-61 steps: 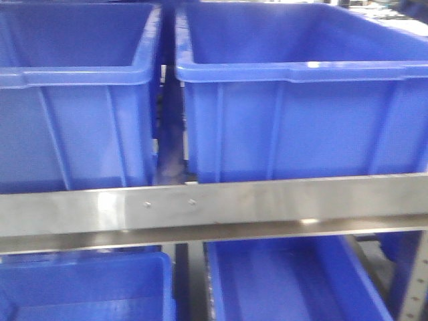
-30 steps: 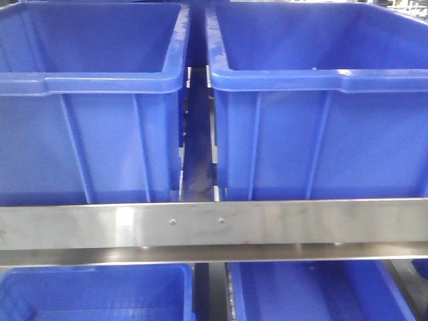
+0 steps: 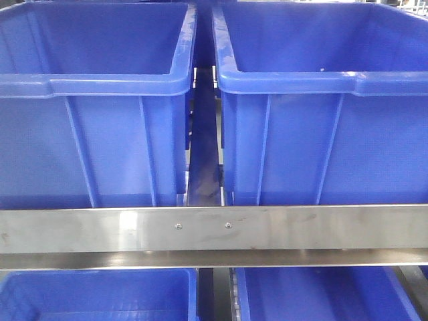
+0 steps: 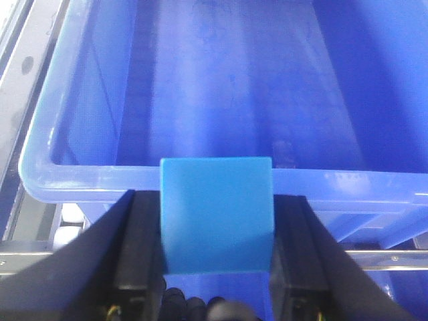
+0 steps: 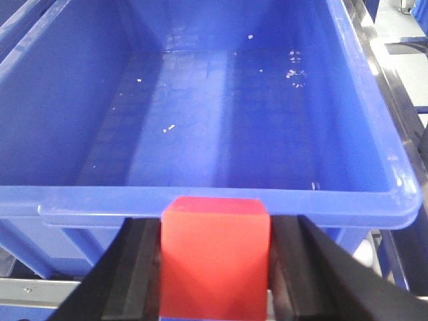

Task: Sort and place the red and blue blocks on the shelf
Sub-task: 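Drive up to the shelf, bringing both held cubes over two blue bins, then lower both held cubes down into the blue bins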

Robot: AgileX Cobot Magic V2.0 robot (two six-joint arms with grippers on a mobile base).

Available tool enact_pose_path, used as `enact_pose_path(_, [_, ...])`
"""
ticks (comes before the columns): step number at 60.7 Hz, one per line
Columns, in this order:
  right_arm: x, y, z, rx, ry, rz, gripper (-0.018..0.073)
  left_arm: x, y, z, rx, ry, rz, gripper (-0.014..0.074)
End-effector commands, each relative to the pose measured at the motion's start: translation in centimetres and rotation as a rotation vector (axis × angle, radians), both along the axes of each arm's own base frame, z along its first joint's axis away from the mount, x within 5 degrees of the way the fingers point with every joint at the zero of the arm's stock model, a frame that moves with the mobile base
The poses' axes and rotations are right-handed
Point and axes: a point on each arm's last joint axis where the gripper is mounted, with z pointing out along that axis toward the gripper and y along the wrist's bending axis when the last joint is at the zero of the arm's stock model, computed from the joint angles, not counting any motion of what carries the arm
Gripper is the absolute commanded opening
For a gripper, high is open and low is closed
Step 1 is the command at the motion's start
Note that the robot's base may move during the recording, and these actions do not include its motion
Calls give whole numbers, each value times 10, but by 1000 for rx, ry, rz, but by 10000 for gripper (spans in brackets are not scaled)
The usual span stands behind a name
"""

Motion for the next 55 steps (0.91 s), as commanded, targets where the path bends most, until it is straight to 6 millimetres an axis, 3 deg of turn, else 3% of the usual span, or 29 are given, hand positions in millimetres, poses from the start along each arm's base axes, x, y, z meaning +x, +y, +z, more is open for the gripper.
enact_pose_path(1, [2,-1,19,5,-123,-12,60,2,0,17,-21,-111,-2,127])
enact_pose_path(55, [2,-1,19,5,-123,-12,60,2,0,17,-21,-111,-2,127])
